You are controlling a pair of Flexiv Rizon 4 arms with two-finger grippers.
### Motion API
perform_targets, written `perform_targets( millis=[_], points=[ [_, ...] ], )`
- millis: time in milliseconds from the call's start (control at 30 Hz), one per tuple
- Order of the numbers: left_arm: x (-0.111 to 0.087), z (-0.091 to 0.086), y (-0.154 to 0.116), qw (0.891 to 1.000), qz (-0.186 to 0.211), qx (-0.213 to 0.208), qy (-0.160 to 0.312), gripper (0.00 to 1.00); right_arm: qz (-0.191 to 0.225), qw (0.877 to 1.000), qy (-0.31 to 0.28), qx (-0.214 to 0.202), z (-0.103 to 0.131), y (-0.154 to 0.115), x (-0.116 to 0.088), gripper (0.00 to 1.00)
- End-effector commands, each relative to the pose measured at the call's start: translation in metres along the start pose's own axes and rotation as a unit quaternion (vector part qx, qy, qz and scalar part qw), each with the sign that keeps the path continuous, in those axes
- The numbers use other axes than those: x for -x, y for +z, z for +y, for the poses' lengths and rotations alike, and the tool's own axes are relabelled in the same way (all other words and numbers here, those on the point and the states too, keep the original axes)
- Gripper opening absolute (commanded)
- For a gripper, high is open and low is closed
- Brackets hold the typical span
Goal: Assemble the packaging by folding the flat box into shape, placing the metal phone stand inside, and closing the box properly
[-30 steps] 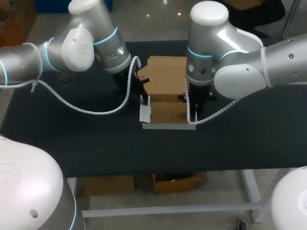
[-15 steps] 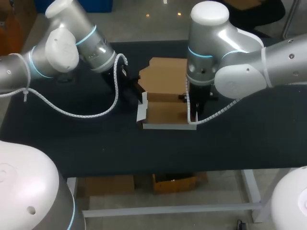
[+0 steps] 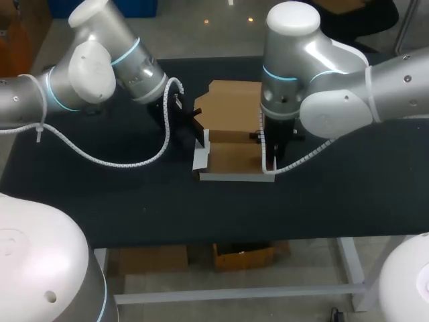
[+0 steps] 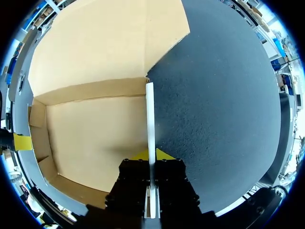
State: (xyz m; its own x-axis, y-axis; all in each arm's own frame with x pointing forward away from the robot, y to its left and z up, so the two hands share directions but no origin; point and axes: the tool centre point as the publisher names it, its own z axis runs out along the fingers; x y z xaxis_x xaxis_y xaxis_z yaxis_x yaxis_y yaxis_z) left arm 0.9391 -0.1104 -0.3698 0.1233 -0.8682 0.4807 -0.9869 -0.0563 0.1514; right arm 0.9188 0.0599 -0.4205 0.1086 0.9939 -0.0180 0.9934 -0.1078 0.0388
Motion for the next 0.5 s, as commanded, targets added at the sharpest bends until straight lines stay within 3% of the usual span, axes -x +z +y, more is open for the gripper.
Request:
perform_targets(
  millis=[33,500],
  points=[
    [-0.001,0.003,-0.001,1.0,-0.003,0.003,-0.005,0.41,-0.001,1.0,0.0,-0.001,0.0,-0.001,0.0,0.0],
    [-0.009,0.016,0.014,0.999,-0.036,0.002,-0.007,0.38,-0.001,1.0,0.0,-0.001,0.0,-0.001,0.0,0.0]
  ],
)
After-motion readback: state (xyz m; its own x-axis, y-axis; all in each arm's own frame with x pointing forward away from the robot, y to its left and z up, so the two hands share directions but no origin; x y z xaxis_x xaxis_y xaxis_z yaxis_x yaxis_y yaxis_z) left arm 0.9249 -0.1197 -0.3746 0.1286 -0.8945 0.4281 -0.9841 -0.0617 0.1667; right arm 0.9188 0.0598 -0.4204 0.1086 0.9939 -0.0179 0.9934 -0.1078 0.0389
